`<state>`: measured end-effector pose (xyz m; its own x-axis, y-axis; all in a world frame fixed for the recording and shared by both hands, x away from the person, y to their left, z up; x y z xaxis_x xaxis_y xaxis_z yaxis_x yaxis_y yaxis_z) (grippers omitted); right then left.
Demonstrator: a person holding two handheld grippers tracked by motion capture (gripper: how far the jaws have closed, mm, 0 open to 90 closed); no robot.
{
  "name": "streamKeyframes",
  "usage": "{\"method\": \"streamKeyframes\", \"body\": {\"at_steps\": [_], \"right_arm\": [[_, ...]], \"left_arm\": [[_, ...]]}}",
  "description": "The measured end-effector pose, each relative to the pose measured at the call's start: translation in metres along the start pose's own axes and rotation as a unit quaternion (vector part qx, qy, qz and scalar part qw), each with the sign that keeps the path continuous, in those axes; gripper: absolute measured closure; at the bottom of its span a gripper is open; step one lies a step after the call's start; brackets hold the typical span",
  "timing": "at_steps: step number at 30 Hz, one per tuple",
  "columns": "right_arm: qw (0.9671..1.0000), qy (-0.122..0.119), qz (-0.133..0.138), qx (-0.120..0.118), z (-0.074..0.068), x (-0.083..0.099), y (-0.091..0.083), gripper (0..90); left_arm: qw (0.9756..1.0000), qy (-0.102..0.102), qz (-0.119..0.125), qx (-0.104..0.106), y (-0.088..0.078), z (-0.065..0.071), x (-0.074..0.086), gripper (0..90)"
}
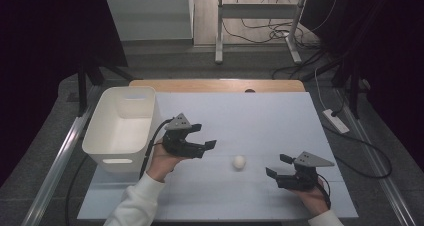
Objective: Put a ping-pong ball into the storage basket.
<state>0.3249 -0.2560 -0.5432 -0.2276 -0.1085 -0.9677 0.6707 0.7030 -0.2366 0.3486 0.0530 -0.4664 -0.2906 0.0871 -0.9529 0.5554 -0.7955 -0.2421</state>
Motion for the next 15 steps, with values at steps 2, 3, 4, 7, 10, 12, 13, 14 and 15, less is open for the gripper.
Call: {"method": "streamKeyframes", "body": {"at_steps": [2, 3, 4, 7, 10, 12, 13, 14, 15], "right_arm": [[1.0000, 0.001, 0.000, 0.000, 0.000, 0.000, 0.000, 20.6], [1.0000, 0.002, 0.001, 0.001, 0.001, 0.000, 0.000, 20.6], [1.0000, 0.003, 0.001, 0.002, 0.001, 0.000, 0.000, 20.6], [1.0000, 0.003, -0.001, 0.003, 0.001, 0.000, 0.000, 20.6], [1.0000, 0.000, -0.002, 0.003, 0.001, 0.000, 0.001, 20.6], [1.0000, -0.001, -0.001, 0.004, 0.002, 0.000, 0.001, 20.6], [1.0000, -0.001, -0.001, 0.004, 0.002, 0.000, 0.001, 20.6], [1.0000, -0.001, -0.001, 0.004, 0.002, 0.000, 0.001, 20.6], [1.0000, -0.001, -0.001, 0.004, 0.002, 0.000, 0.001, 20.6]], "left_arm": [[1.0000, -0.002, -0.003, 0.001, 0.004, -0.001, 0.002, 19.2], [1.0000, -0.003, -0.004, 0.002, 0.006, -0.001, 0.003, 19.1], [1.0000, -0.002, -0.007, 0.002, 0.008, -0.001, 0.005, 19.1], [0.9999, 0.003, -0.015, 0.000, 0.011, -0.002, 0.008, 19.1], [0.9998, 0.003, -0.021, 0.003, 0.017, -0.001, 0.012, 19.0], [0.9997, 0.002, -0.024, 0.007, 0.020, -0.001, 0.013, 19.1], [0.9996, 0.003, -0.025, 0.009, 0.022, 0.000, 0.014, 19.1], [0.9996, 0.003, -0.025, 0.012, 0.024, 0.001, 0.014, 19.1], [0.9996, 0.002, -0.025, 0.013, 0.025, 0.001, 0.015, 19.1]]}}
Point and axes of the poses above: each handheld gripper's, and its own axes: y roughly forward along the jaws, x roughly out of its underside, z roughly to its right, the point moved 6 cm from there along y, roughly forward along the jaws, and after that the axes turned 15 degrees about z, right-handed, at the moved point
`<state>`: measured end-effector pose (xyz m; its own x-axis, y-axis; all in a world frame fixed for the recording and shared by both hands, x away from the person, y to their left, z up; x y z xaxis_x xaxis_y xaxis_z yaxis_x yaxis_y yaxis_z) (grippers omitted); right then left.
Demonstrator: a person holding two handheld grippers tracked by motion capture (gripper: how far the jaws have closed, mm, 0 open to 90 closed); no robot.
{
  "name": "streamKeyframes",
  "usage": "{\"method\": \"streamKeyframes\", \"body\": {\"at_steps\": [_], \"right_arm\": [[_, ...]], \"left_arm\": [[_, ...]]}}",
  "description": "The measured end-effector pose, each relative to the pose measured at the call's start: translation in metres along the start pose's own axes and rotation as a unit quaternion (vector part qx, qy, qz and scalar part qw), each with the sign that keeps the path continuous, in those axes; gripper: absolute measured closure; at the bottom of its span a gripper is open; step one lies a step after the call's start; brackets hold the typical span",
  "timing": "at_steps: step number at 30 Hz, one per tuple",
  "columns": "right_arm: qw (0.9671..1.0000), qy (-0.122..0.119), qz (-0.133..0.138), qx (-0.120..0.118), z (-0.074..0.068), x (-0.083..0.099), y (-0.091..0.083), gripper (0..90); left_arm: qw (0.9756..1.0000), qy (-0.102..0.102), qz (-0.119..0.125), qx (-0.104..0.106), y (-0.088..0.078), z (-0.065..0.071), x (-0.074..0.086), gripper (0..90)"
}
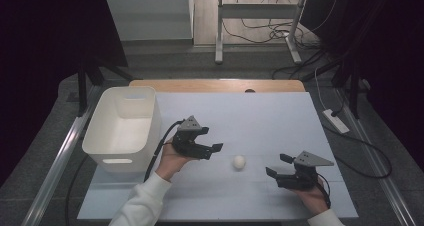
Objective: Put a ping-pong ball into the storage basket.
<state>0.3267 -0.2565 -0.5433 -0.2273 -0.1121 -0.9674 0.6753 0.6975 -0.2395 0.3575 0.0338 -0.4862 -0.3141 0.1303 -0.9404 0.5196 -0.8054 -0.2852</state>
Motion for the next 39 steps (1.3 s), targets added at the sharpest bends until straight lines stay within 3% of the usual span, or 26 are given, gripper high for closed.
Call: {"method": "streamKeyframes", "body": {"at_steps": [22, 32, 39], "right_arm": [[1.0000, -0.001, -0.004, -0.002, 0.000, 0.001, 0.001, 20.5], [1.0000, -0.001, -0.003, -0.004, 0.000, 0.001, 0.002, 20.5], [1.0000, -0.001, -0.004, -0.001, 0.001, 0.001, 0.002, 20.5]], "left_arm": [[0.9993, -0.003, -0.033, 0.020, 0.030, 0.004, 0.014, 18.5], [0.9976, -0.006, -0.063, 0.029, 0.051, 0.008, 0.027, 18.1], [0.9961, 0.005, -0.078, 0.041, 0.058, 0.016, 0.032, 17.7]]}}
Point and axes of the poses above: each handheld gripper's, and its own axes: y roughly forward along the jaws, x roughly out of its underside, z roughly to its right, the point moved 6 cm from there along y, roughly forward along the jaws, and after that the axes turned 15 degrees about z, right-handed, at the moved point
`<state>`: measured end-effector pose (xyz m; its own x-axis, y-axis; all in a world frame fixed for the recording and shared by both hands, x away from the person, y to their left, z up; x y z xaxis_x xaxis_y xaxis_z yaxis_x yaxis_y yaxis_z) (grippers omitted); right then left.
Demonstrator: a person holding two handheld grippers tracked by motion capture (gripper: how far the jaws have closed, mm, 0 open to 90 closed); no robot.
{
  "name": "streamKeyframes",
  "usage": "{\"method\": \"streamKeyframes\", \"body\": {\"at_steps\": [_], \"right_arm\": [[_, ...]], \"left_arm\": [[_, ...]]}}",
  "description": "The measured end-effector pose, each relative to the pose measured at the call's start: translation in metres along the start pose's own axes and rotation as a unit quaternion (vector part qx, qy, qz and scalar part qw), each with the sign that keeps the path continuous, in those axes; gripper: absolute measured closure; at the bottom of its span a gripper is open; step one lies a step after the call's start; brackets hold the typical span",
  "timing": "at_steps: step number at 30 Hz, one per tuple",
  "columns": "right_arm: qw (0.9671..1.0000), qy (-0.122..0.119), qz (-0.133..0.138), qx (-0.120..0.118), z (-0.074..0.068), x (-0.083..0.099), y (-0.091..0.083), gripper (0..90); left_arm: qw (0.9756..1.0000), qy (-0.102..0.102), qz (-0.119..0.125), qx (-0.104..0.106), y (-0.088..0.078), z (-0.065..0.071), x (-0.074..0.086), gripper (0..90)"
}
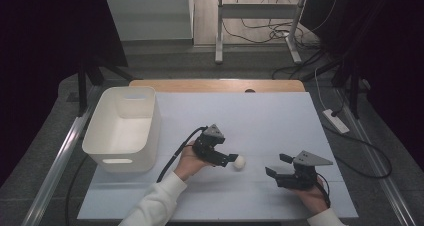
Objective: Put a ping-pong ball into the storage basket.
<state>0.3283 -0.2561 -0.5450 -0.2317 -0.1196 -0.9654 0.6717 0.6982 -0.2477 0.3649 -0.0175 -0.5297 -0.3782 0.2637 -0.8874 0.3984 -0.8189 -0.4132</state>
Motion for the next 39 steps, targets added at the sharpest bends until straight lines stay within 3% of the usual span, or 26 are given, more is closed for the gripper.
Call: {"method": "streamKeyframes", "body": {"at_steps": [39], "right_arm": [[1.0000, -0.004, -0.002, -0.001, 0.000, 0.000, 0.000, 20.6]], "left_arm": [[0.9984, 0.018, -0.050, 0.017, 0.035, 0.014, 0.015, 17.6]]}}
Point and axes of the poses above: each handheld gripper's, and its own axes: y roughly forward along the jaws, x roughly out of its underside, z roughly to its right, the point moved 6 cm from there along y, roughly forward along the jaws, and after that the axes turned 15 degrees about z, right-handed, at the moved point
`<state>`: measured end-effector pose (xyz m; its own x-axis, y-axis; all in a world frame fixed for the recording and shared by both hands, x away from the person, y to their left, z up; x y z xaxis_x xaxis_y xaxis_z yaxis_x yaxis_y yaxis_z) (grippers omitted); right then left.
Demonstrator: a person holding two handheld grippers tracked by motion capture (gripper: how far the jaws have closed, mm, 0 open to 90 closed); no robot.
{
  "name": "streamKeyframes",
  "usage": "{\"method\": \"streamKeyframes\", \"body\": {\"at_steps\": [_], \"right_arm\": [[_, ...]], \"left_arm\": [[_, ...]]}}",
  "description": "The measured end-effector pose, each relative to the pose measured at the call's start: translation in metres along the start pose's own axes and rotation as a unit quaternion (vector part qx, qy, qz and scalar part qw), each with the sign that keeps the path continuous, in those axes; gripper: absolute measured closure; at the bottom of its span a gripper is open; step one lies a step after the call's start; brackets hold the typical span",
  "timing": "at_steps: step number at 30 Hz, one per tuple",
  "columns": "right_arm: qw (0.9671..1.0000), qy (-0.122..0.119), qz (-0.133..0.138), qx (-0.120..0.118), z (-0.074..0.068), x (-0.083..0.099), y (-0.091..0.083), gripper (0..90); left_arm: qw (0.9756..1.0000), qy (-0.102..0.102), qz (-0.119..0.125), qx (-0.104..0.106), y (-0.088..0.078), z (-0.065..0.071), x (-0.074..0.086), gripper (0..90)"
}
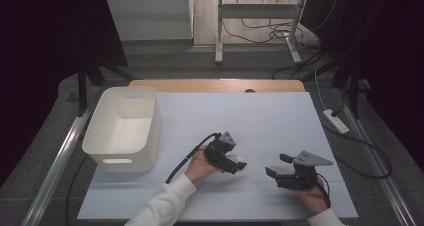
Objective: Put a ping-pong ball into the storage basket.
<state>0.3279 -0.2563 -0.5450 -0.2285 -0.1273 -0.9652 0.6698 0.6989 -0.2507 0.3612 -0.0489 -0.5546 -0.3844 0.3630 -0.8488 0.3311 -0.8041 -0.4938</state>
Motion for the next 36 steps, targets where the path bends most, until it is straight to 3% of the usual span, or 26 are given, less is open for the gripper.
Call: {"method": "streamKeyframes", "body": {"at_steps": [13, 23, 36], "right_arm": [[1.0000, -0.003, -0.001, 0.000, 0.000, 0.000, 0.000, 20.6], [1.0000, -0.002, 0.000, 0.001, 0.000, 0.000, 0.000, 20.7], [1.0000, -0.001, 0.002, 0.001, -0.001, -0.001, -0.001, 20.7]], "left_arm": [[0.9997, 0.009, -0.023, 0.007, 0.012, 0.002, 0.005, 22.2], [0.9988, 0.033, -0.036, 0.010, 0.012, 0.004, 0.008, 49.3], [0.9993, 0.031, -0.017, 0.008, 0.002, 0.005, 0.001, 50.8]]}}
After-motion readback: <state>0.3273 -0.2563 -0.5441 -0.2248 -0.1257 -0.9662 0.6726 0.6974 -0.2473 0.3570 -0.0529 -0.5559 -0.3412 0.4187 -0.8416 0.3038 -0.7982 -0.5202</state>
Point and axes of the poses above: each handheld gripper's, and its own axes: y roughly forward along the jaws, x roughly out of its underside, z roughly to its right, the point moved 6 cm from there along y, roughly forward along the jaws, and after that the axes turned 15 degrees about z, right-handed, at the moved point
